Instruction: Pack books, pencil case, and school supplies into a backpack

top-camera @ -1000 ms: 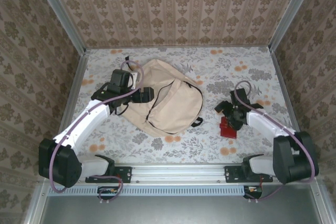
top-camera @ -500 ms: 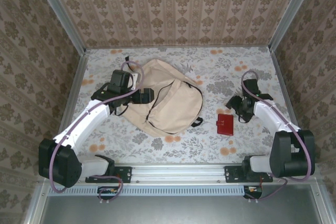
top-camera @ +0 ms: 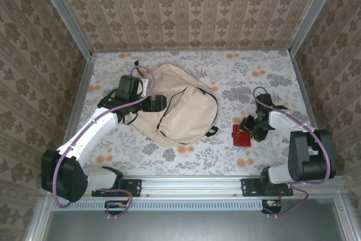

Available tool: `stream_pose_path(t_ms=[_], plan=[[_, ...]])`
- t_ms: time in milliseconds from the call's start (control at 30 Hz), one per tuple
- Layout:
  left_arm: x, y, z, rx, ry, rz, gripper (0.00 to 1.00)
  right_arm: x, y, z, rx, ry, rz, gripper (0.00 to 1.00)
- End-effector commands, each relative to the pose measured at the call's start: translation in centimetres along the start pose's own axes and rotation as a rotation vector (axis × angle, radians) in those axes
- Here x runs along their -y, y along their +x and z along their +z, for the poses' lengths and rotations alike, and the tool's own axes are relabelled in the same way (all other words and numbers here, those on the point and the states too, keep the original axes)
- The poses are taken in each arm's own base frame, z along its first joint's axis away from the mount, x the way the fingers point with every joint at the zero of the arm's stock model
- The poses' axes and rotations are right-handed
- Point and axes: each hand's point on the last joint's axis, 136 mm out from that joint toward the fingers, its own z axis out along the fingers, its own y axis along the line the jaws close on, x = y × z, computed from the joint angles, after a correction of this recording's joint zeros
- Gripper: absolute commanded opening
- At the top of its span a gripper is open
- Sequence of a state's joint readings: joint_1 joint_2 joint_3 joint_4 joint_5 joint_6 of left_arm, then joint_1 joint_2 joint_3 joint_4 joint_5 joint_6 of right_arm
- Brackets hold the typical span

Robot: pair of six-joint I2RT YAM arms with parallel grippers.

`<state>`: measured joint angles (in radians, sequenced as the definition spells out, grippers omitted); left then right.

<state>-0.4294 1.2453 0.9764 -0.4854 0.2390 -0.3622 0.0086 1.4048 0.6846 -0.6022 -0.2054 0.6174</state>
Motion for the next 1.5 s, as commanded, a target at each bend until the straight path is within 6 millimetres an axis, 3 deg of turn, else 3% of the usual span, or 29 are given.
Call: stream_pose_path(t_ms=[0,400,767,1167,1333,1467], plan=[[0.2,-0.2,-0.6,0.017,0.016,0.021,1.00,-1.6,2.2,-0.3,-0.048,-0.067,-0.019,0.54],[0.3,-0.2,-0.8,0.021,0.025,0.019,1.00,-1.4,3.4,0.1,-0.054,0.007,-0.098,0.46],[0.5,-0.3,-0.5,0.017,0.038,0.015,1.00,-1.2,5.0,1.1,-0.121,-0.010,-0.139,0.47],[0.8,-0.4,-0.2,0.008,0.053,0.008,1.00,-1.7,3.8,0.8,-0.062,-0.003,-0.134,0.14],[1.2,-0.4,-0.1,0.002,0.076,0.010,1.00,-2.7,2.0,-2.1,0.076,-0.041,-0.136,0.04],[2.0,-0.6,0.1,0.004,0.121,-0.003,0.99,-5.3,1.0,-5.9,0.195,-0.184,-0.159,0.00]])
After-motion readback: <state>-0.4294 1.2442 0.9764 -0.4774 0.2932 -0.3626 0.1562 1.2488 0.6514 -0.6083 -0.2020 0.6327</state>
